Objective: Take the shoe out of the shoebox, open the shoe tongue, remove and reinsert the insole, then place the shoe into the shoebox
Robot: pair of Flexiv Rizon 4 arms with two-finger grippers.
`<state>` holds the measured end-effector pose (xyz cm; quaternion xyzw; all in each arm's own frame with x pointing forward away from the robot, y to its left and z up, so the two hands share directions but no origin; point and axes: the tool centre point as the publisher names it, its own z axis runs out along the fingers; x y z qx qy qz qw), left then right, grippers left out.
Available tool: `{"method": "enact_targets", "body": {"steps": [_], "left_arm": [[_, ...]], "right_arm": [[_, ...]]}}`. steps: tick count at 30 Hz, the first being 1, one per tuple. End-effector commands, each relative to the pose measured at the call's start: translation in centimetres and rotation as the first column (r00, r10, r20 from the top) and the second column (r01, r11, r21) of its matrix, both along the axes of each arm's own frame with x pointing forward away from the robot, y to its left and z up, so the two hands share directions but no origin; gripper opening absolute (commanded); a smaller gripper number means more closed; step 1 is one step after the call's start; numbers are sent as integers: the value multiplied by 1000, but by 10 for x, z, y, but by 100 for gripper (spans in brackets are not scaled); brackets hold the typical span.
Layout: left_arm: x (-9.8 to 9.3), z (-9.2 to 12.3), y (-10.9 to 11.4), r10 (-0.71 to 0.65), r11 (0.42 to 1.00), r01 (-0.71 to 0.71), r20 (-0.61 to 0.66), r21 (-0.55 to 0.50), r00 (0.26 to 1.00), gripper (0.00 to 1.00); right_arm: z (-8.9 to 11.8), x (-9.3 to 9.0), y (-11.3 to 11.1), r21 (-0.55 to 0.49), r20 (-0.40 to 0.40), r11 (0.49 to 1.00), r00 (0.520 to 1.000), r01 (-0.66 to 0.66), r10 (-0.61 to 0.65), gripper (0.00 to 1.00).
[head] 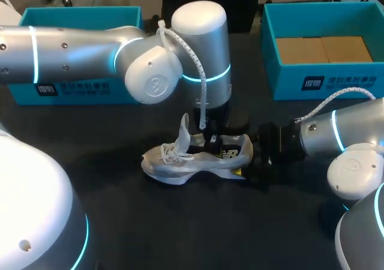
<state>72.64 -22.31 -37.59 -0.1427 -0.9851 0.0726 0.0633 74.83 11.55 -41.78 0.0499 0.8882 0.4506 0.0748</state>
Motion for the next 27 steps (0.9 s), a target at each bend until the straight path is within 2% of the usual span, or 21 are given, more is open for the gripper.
{"method": "enact_targets", "body": {"steps": [1, 4, 7, 10, 27], "left_arm": [[1, -6, 0, -16, 1000, 16, -20, 1, 1000, 0], [1, -7, 0, -12, 1000, 12, -27, 5, 1000, 0], [1, -8, 1, -17, 1000, 18, -26, 8, 1000, 25], [0, -9, 1, -24, 1000, 24, -33, 12, 999, 35], [0, -36, -1, -52, 998, 51, 12, 24, 999, 47]], "right_arm": [[1, -1, 0, -3, 1, 1000, 1000, 1, -1, 0], [1, -1, 0, -3, 1, 1000, 1000, 1, -1, 0], [1, -1, 0, -3, 1, 1000, 1000, 1, -1, 0], [1, -1, 0, -3, 1, 1000, 1000, 1, -1, 0], [1, -1, 0, -3, 1, 1000, 1000, 1, -1, 0]]}}
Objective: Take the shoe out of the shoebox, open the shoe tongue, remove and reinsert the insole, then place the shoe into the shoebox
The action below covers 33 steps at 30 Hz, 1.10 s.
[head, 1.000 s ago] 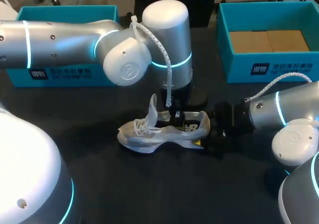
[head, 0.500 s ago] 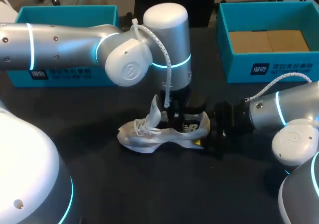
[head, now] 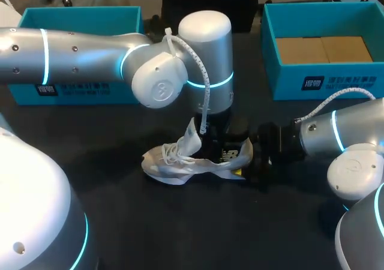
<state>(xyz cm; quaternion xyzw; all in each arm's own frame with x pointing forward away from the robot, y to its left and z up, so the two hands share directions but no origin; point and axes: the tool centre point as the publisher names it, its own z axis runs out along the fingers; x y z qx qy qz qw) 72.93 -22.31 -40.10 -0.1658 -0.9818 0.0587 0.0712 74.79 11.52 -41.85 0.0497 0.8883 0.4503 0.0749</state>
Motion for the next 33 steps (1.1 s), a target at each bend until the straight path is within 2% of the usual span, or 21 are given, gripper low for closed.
{"method": "enact_targets", "body": {"steps": [1, 5, 8, 9, 10, 12, 17, 24, 33], "left_arm": [[-3, -14, -1, -6, 1000, 6, 35, 0, 999, 47], [-2, -24, 1, 4, 1000, -4, 64, 2, 998, 42], [-1, -30, 2, 9, 1000, -9, 86, 4, 996, 21], [0, -32, 3, 8, 1000, -8, 92, 7, 996, 18], [1, -33, 3, 9, 1000, -9, 92, 8, 996, 7], [2, -35, 4, 15, 1000, -16, 99, 8, 995, 0], [7, -36, 7, 27, 1000, -28, 124, 8, 992, 0], [18, -16, 18, 69, 998, -70, 151, 3, 986, 0], [21, 4, 25, 97, 995, -99, 164, 3, 982, 0]], "right_arm": [[2, 0, 0, -2, 1, 1000, 1000, 1, -1, 0], [2, 0, 0, -2, 1, 1000, 1000, 1, -1, 0], [2, 0, 0, -2, 1, 1000, 1000, 1, -1, 0], [2, 0, 0, -2, 1, 1000, 1000, 1, -1, 0], [2, 0, 0, -2, 1, 1000, 1000, 1, -1, 0], [2, 0, 0, -2, 1, 1000, 1000, 1, -1, 0], [2, 0, 0, -2, 1, 1000, 1000, 1, -1, 0], [2, 0, 0, -2, 1, 1000, 1000, 1, -1, 0], [2, 0, 0, -2, 1, 1000, 1000, 1, -1, 0]]}}
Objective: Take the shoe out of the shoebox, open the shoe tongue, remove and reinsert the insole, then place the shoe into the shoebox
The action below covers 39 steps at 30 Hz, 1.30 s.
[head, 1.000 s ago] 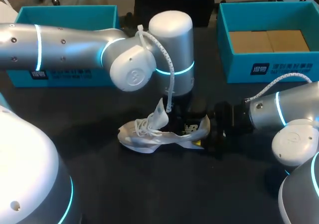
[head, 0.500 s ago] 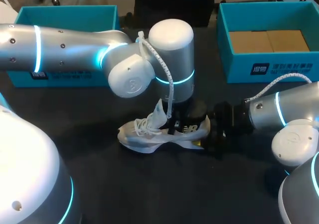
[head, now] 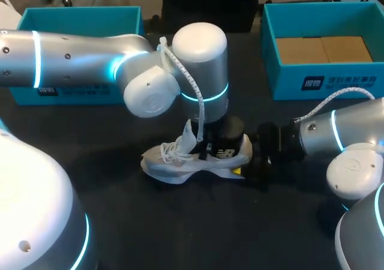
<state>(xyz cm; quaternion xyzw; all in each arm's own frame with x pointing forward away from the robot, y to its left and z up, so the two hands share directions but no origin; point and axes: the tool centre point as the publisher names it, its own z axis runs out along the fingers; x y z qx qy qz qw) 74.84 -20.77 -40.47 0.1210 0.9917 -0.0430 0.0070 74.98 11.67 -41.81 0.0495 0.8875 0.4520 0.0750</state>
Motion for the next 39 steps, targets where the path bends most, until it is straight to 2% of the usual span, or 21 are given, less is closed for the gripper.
{"method": "enact_targets", "body": {"steps": [1, 14, 27, 39], "left_arm": [[2, 9, 9, 1, 1000, -1, 12, -1, 1000, 0], [-1, 30, 9, 26, 1000, -26, 15, -5, 1000, 0], [-13, 34, 11, 21, 1000, -20, 49, -8, 999, 0], [-20, 48, -4, 26, 999, -23, 66, -41, 997, 0]], "right_arm": [[1, -2, -1, -6, 0, 1000, 1000, 2, -2, 0], [1, -2, -1, -6, 0, 1000, 1000, 2, -2, 0], [1, -2, -1, -6, 0, 1000, 1000, 2, -2, 0], [1, -2, -1, -6, 0, 1000, 1000, 2, -2, 0]]}}
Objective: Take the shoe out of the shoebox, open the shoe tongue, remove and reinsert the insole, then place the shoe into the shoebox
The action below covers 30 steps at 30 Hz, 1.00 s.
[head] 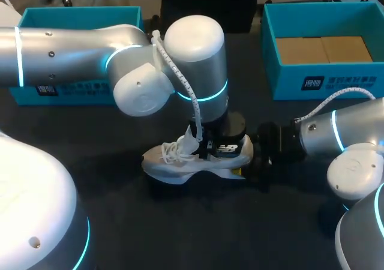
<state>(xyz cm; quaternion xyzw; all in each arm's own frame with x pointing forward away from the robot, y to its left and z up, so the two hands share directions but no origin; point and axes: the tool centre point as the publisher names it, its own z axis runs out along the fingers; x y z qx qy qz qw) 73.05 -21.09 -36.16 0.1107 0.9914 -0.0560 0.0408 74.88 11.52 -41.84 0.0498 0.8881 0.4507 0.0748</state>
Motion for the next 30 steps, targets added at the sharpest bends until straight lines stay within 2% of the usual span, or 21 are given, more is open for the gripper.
{"method": "enact_targets", "body": {"steps": [1, 30], "left_arm": [[-3, 7, -2, 3, 1000, -3, 6, -13, 1000, 0], [-12, 35, -38, 32, 992, -25, 57, -124, 998, 0]], "right_arm": [[1, -1, 0, -3, 1, 1000, 1000, 1, -1, 0], [1, -1, 0, -3, 1, 1000, 1000, 1, -1, 0]]}}
